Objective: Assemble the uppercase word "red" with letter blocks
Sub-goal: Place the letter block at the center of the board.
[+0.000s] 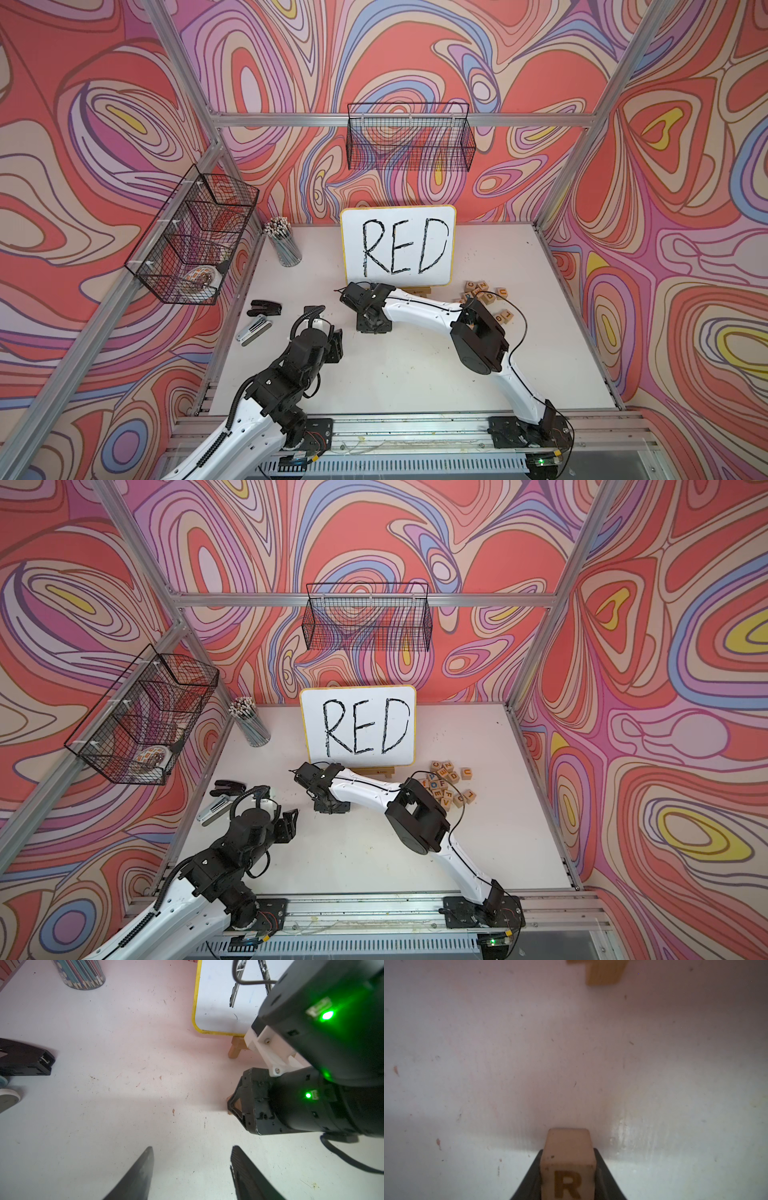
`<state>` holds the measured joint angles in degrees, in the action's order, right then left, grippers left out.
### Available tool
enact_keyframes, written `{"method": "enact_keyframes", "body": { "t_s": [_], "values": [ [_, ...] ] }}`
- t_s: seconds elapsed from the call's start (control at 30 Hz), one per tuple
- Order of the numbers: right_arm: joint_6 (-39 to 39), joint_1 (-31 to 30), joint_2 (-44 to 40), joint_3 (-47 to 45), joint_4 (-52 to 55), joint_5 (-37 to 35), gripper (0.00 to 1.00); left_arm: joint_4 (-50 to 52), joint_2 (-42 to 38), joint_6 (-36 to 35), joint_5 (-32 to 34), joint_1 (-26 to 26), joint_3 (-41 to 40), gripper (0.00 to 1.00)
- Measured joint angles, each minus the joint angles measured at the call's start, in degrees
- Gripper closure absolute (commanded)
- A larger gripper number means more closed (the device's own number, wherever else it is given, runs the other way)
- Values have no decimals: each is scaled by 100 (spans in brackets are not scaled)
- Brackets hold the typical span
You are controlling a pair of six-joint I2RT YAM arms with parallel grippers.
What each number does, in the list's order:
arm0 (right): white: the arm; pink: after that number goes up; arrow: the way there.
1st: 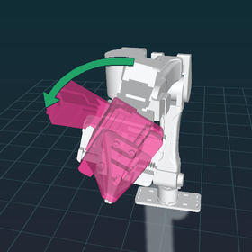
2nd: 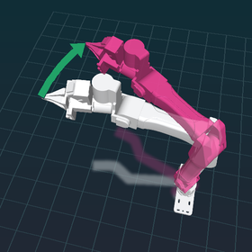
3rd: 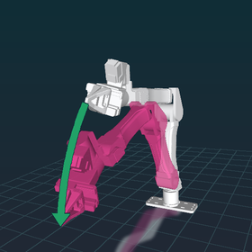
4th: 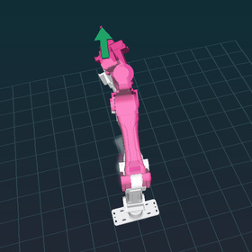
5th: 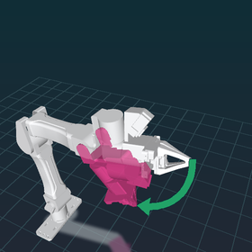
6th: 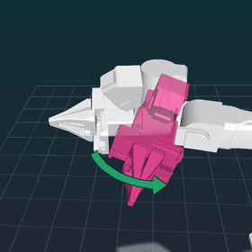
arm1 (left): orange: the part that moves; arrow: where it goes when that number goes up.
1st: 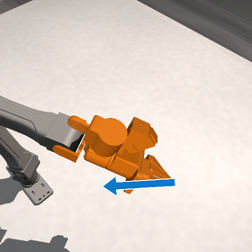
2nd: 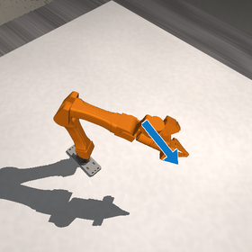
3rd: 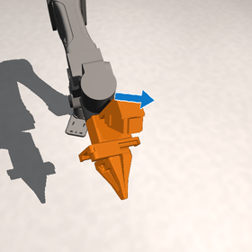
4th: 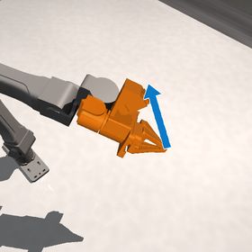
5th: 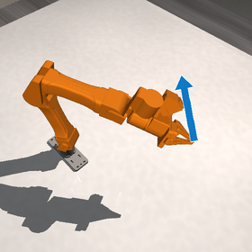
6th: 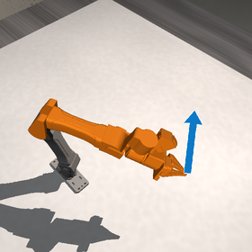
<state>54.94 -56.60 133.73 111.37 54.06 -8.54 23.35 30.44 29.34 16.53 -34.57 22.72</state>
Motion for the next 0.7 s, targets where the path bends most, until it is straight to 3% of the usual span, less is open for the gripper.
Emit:
{"method": "enact_keyframes", "body": {
  "t_s": [0.2,0.7],
  "values": [
    [-76,4,55,94,72,-26,67,0,-2,-17,0,0,0,38],
    [-153,4,90,232,168,-44,50,-4,2,-20,-2,0,0,37]
  ]
}}
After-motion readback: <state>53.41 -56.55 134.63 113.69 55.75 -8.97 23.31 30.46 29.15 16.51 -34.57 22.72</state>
